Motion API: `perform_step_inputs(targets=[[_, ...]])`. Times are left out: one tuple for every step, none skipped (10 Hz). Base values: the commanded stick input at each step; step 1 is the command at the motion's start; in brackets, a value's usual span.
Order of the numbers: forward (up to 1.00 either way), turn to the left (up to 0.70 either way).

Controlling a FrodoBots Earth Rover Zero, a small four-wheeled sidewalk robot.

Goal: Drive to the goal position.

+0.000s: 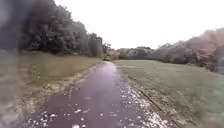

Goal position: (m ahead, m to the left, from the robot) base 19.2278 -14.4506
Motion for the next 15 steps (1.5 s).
perform_step_inputs(targets=[[0.98,0.0],[0.98,0.0],[0.98,0.0],[0.98,0.0],[0.98,0.0],[0.98,0.0],[0.98,0.0],[0.98,0.0],[0.98,0.0],[0.98,0.0],[0.98,0.0],[0.98,0.0],[0.98,0.0],[0.98,0.0],[0.98,0.0]])
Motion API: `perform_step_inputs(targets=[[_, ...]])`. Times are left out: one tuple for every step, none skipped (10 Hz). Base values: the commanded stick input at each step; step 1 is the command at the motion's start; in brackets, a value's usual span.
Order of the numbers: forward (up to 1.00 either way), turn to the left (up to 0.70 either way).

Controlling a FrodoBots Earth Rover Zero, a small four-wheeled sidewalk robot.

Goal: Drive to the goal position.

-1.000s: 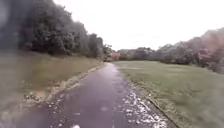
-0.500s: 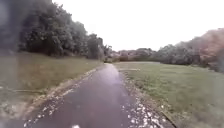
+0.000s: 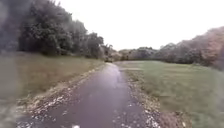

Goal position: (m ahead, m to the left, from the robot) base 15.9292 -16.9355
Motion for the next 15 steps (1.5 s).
perform_step_inputs(targets=[[0.98,0.0],[0.98,0.0],[0.98,0.0],[0.98,0.0],[0.98,0.0],[0.98,0.0],[0.98,0.0],[0.98,0.0],[0.98,0.0],[0.98,0.0],[0.98,0.0],[0.98,0.0],[0.98,0.0],[0.98,0.0],[0.98,0.0]])
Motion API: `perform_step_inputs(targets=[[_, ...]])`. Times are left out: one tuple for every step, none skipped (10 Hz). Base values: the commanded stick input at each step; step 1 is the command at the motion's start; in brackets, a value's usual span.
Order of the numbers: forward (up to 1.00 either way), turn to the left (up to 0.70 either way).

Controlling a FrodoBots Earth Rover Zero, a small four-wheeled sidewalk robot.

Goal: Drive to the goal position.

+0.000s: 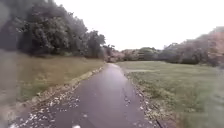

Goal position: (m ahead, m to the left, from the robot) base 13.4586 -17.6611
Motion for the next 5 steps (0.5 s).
perform_step_inputs(targets=[[0.98,0.0],[0.98,0.0],[0.98,0.0],[0.98,0.0],[0.98,0.0]])
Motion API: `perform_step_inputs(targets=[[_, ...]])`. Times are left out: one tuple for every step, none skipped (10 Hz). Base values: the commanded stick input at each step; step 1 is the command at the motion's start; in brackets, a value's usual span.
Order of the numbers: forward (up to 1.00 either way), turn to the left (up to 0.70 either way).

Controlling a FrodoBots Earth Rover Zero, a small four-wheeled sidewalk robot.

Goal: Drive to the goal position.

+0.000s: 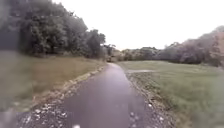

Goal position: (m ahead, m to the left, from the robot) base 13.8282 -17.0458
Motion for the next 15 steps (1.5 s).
perform_step_inputs(targets=[[0.98,0.0],[0.98,0.0],[0.98,0.0],[0.98,0.0],[0.98,0.0],[0.98,0.0],[0.98,0.0],[0.98,0.0],[0.98,0.0],[0.98,0.0],[0.98,0.0],[0.98,0.0],[0.98,0.0],[0.98,0.0],[0.98,0.0]])
